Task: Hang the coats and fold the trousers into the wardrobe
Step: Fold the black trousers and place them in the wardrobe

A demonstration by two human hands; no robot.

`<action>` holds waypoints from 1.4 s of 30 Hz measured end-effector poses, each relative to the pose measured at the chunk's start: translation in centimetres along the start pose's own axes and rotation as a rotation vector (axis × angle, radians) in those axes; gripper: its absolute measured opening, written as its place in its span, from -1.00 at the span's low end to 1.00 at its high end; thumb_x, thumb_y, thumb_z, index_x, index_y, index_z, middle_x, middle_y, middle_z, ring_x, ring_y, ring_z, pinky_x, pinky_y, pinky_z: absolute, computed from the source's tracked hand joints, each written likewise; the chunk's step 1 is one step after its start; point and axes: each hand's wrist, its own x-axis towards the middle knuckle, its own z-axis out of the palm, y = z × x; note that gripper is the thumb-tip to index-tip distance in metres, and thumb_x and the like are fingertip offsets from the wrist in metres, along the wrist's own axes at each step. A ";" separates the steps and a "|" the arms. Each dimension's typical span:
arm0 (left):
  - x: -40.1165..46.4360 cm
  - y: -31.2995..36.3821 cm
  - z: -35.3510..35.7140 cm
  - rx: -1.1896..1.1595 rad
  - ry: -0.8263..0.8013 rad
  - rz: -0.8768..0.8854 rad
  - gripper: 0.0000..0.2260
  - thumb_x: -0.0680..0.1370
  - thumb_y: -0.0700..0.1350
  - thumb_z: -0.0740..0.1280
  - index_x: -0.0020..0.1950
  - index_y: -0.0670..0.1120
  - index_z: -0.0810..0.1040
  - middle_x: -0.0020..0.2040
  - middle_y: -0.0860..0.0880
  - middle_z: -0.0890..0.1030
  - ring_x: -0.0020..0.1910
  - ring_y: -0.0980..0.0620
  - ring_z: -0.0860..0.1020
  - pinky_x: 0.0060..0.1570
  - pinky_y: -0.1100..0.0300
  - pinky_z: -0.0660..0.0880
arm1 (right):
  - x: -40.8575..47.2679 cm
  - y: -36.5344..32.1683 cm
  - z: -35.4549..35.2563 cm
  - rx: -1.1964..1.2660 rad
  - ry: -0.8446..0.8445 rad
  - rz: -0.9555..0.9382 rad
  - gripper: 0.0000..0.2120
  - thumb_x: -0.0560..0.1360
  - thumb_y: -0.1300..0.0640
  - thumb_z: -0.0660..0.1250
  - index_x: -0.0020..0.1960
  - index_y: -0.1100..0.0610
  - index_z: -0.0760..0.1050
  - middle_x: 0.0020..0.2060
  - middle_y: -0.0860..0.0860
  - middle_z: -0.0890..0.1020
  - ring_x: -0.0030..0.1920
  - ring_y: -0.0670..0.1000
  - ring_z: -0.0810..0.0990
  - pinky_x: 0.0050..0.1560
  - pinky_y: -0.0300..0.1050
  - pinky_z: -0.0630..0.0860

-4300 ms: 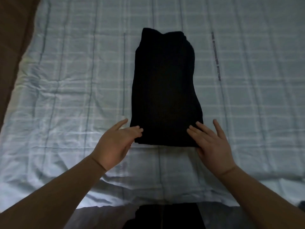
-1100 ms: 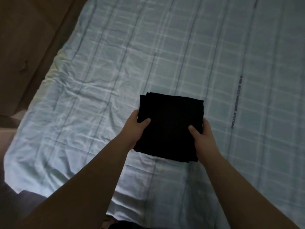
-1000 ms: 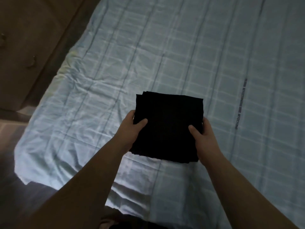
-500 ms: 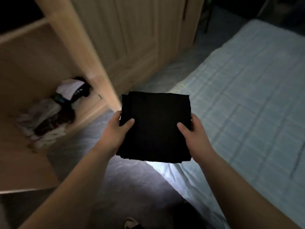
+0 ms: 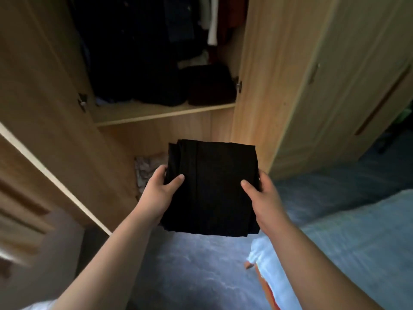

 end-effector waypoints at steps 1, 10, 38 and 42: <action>1.1 0.5 -0.6 0.002 0.015 0.019 -0.83 0.60 -0.13 0.38 0.18 0.00 0.54 0.07 0.06 0.69 0.05 0.09 0.67 0.01 0.14 0.60 | 1.1 -0.7 0.8 -0.007 -0.008 -0.017 -0.63 0.58 0.07 0.39 0.35 -0.17 0.47 0.19 -0.18 0.64 0.19 -0.11 0.62 0.26 0.09 0.56; 13.6 3.8 1.1 0.023 0.115 0.105 -0.83 0.60 -0.12 0.37 0.19 0.00 0.54 0.12 0.01 0.68 0.09 0.02 0.65 0.11 0.02 0.58 | 13.8 -6.3 3.5 -0.079 0.033 -0.137 -0.65 0.63 0.07 0.31 0.40 -0.12 0.45 0.18 -0.20 0.61 0.21 -0.11 0.57 0.25 0.01 0.55; 59.4 8.4 7.1 0.057 0.135 0.192 -0.67 0.63 -0.07 0.32 0.40 -0.06 0.44 0.20 0.02 0.57 0.15 0.00 0.55 0.21 0.08 0.50 | 61.9 -12.3 11.4 -0.177 0.225 -0.293 -0.61 0.61 0.13 0.31 0.43 0.01 0.46 0.25 -0.01 0.62 0.26 0.06 0.57 0.35 0.08 0.48; 63.5 6.9 7.0 0.083 0.164 0.158 -0.62 0.62 -0.02 0.34 0.42 -0.07 0.42 0.24 -0.02 0.58 0.17 -0.05 0.56 0.25 0.02 0.50 | 65.8 -12.1 12.3 -0.200 0.206 -0.323 -0.60 0.62 0.13 0.30 0.46 0.03 0.43 0.25 -0.01 0.60 0.27 0.06 0.55 0.35 0.03 0.46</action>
